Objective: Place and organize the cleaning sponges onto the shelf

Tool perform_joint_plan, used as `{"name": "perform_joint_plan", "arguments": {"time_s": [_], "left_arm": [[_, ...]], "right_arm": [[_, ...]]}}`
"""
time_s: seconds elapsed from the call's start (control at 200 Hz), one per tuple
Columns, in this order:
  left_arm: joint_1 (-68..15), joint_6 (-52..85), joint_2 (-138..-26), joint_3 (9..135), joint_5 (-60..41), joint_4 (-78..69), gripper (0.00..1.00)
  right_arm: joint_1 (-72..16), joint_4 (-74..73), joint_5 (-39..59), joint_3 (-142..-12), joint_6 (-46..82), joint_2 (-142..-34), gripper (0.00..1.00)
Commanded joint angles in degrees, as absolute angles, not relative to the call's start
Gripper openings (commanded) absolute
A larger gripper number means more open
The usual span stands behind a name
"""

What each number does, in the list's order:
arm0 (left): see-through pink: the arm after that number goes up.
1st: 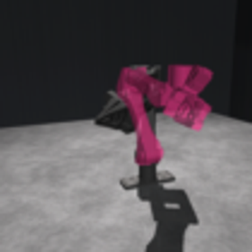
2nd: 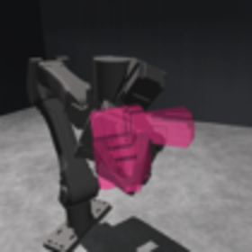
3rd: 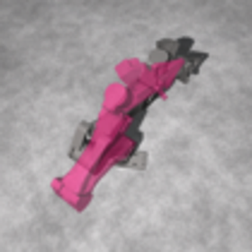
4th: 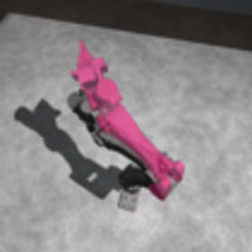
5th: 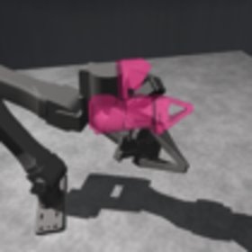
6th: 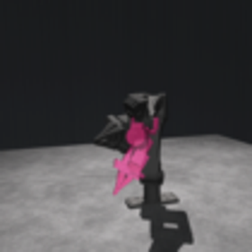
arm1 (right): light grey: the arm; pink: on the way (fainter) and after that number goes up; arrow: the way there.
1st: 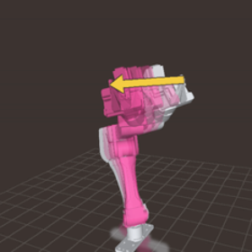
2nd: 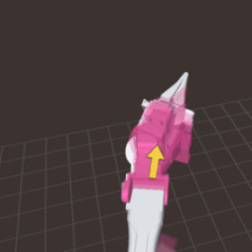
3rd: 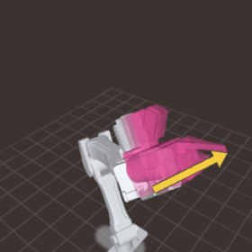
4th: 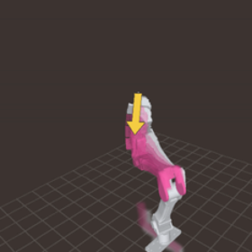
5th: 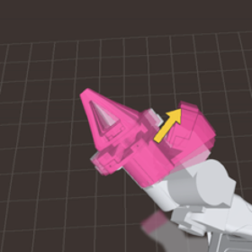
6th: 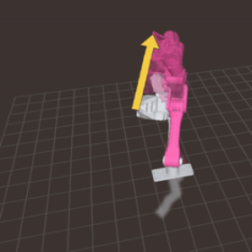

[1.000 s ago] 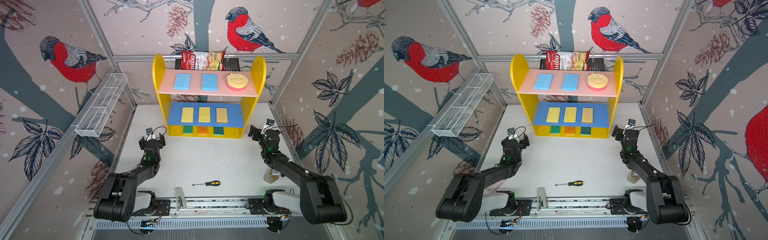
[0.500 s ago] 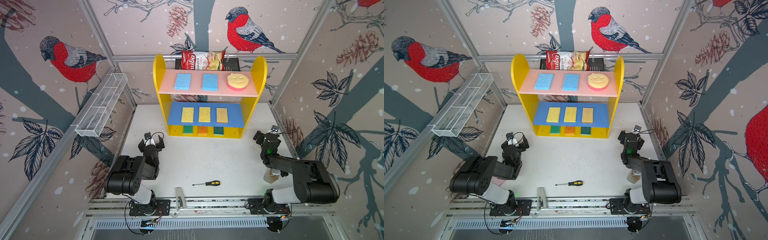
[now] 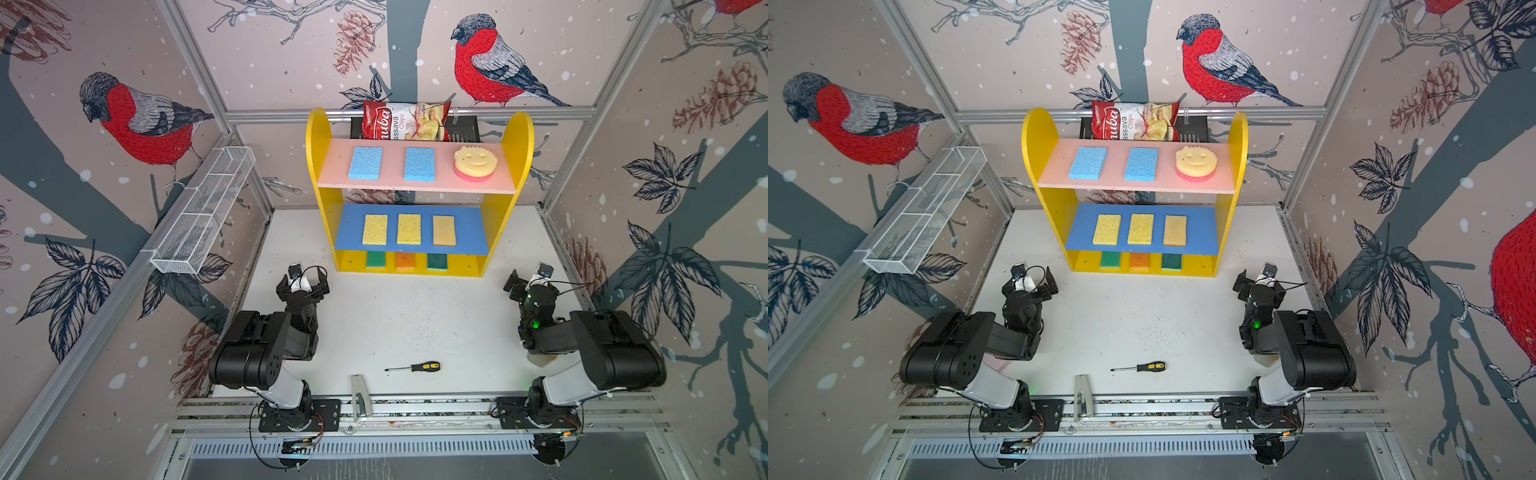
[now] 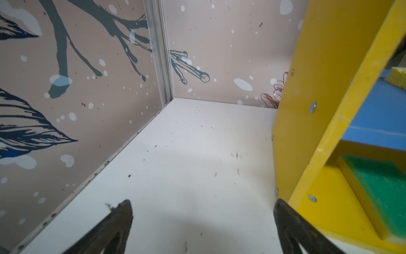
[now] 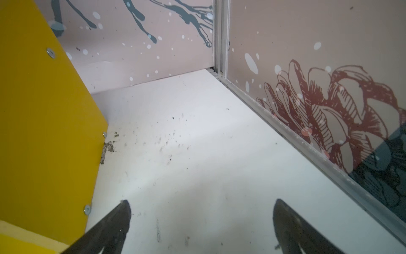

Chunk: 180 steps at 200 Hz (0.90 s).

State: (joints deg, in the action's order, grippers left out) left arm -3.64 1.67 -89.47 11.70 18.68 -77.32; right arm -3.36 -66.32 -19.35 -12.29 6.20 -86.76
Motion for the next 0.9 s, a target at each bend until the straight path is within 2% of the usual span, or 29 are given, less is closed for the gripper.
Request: {"name": "perform_joint_plan", "arguments": {"time_s": [0.0, 0.895], "left_arm": [[-4.4, 1.3, -89.7, 12.4, 20.8, -77.6, 0.99], [-4.5, 1.2, -89.6, 12.5, 20.9, -77.6, 0.99]], "right_arm": [[-3.3, -71.7, -19.7, -12.5, 5.8, -86.7, 1.0], [-3.1, -70.1, -19.2, -12.8, 6.1, -86.1, 1.0]]}}
